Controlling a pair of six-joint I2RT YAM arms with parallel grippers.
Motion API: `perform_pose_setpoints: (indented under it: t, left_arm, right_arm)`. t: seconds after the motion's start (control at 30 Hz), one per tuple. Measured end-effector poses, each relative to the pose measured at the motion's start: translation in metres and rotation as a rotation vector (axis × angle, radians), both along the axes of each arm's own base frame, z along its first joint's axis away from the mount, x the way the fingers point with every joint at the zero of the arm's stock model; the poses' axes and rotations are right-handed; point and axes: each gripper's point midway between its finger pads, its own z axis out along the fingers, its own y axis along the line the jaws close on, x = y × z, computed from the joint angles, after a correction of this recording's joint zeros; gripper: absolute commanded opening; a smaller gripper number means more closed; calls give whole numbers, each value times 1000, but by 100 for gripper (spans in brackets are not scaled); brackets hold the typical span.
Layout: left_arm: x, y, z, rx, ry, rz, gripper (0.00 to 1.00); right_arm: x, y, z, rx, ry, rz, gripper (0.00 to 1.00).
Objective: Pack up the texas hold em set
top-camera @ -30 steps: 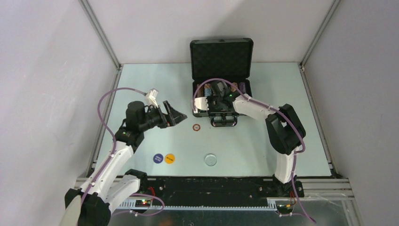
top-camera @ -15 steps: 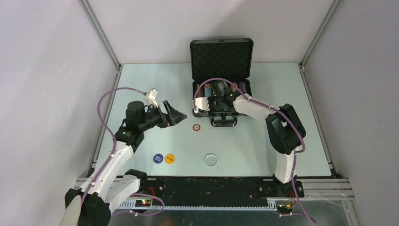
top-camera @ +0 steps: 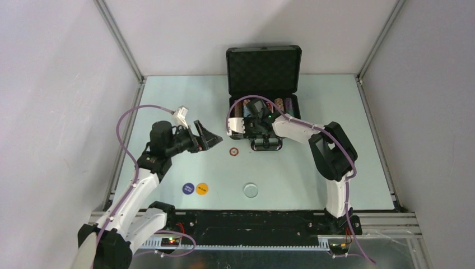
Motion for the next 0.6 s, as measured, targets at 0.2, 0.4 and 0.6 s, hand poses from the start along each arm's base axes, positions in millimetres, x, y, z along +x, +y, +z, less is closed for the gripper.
perform_pose_setpoints:
  t: [0.2,0.4,0.6]
  left_arm:
    - [-1,0,-4,2,11,0,98]
    - [0,0,-4,1,11,1,98]
    - [0,0,-4,1,12,1,98]
  right_arm:
    - [4,0,2,12,-10,-24,30]
    - [12,-1,7,36,-28,-43,38]
    - [12,0,7,43,-23,-47,38]
